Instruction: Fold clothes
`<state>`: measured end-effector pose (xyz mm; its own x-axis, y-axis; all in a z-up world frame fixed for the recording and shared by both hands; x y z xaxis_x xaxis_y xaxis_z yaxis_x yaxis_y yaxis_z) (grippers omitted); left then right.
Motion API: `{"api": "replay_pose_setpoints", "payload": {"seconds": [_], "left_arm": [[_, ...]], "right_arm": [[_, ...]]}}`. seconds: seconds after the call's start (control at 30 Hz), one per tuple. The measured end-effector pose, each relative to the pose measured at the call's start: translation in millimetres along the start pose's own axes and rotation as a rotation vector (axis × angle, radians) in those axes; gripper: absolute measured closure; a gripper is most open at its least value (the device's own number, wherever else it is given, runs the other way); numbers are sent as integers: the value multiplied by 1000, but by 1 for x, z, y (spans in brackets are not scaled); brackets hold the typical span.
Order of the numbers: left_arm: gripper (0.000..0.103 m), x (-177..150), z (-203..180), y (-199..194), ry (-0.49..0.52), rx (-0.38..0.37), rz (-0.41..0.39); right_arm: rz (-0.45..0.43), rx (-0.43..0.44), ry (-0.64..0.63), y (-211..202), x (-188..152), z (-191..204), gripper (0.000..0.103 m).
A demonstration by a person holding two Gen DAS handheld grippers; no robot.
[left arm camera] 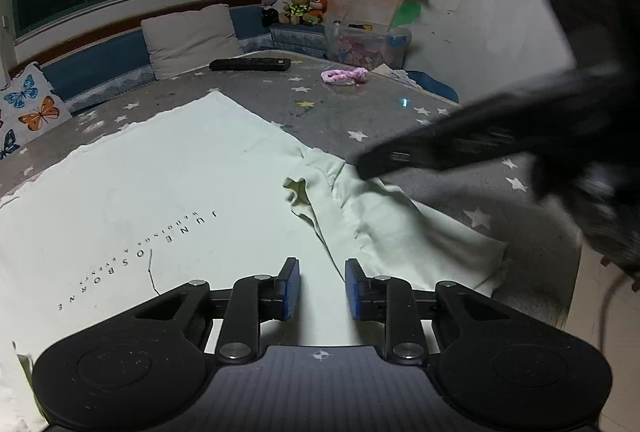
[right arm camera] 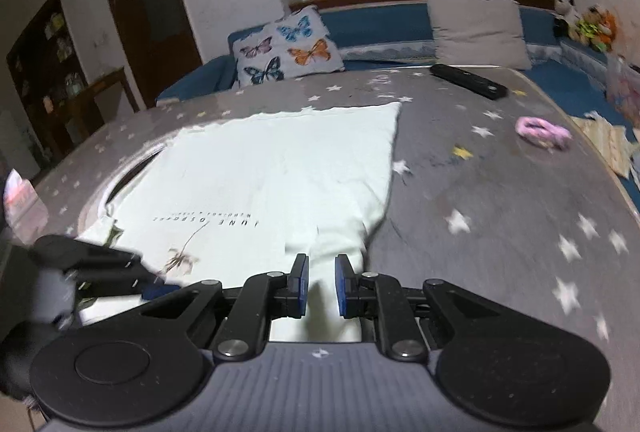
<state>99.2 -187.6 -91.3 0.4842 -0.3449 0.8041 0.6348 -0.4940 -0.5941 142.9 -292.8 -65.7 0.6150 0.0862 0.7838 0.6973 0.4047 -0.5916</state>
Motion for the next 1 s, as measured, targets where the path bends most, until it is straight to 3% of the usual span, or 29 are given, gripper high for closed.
{"api": "replay_pose_setpoints", "payload": {"seconds": [0.2, 0.4, 0.67, 1.0], "left_arm": [[75, -2, -1, 0, -7, -17, -1], [70, -2, 2, 1, -20, -31, -5], [65, -3, 2, 1, -23, -43, -11], [61, -2, 2, -3, -18, -23, -12]], "right_arm": [[64, -15, 2, 49, 5, -6, 89], [17, -3, 44, 53, 23, -11, 81], [47, -149, 42, 69, 24, -48, 80], [46, -139, 88, 4, 0, -61, 77]]}}
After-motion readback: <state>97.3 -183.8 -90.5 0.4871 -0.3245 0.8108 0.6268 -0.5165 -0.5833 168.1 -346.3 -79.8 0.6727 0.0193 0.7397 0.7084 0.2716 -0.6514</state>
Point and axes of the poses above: each gripper's, at about its wrist camera, not at the fingertips, and y roughly the way its jaws point, z to its left, x to its top, the point moved 10 cm from there along y, roughly the way its jaws point, and after that the axes turned 4 degrees about -z, right-handed, at the moved point
